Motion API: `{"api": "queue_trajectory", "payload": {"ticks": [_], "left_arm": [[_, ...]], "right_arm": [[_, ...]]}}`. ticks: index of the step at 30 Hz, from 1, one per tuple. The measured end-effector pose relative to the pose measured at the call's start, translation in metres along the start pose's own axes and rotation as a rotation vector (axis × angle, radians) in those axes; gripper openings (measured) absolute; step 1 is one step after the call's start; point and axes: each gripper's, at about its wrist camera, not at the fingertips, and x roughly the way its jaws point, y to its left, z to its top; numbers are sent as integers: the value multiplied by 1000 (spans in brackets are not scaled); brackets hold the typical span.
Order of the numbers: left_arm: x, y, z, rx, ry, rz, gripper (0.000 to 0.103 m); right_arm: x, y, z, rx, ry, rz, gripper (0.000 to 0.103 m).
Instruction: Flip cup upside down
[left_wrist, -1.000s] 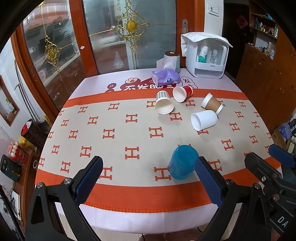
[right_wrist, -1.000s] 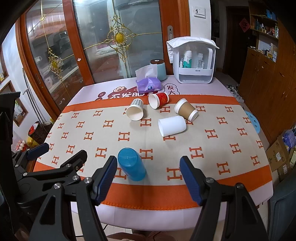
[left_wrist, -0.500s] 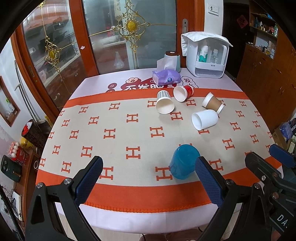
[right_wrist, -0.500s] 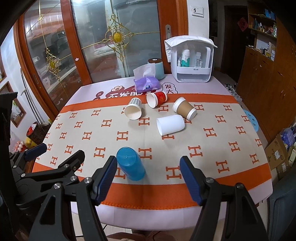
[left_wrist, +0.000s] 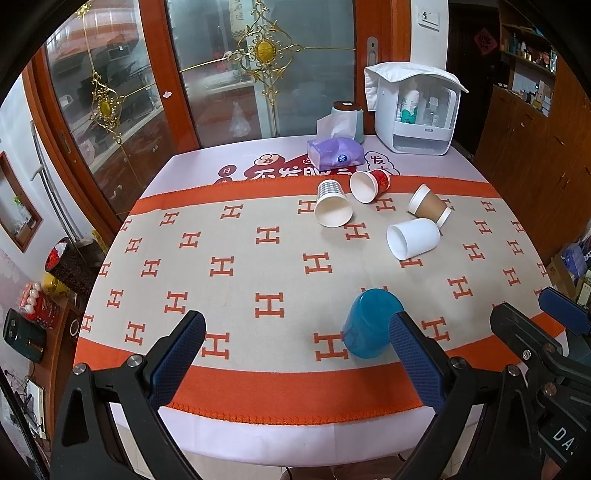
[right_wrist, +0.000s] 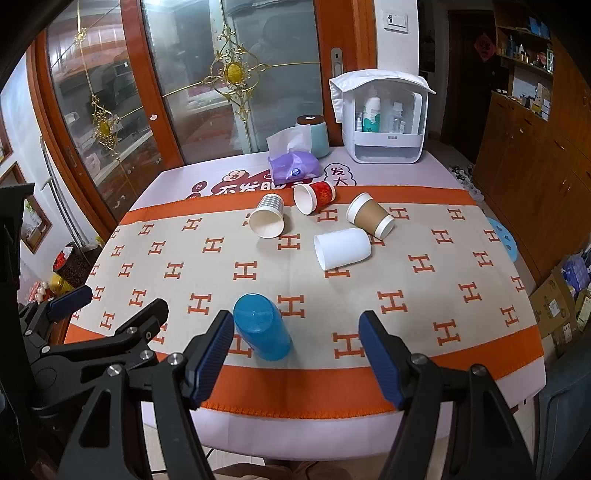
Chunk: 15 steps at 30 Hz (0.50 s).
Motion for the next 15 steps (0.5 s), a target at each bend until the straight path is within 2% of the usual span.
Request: {"api": "queue_trajectory", "payload": {"ticks": [15], "left_arm": [[2,0,3,0,2,2,99]], "right_arm": [[2,3,2,0,-1,0,70]]}}
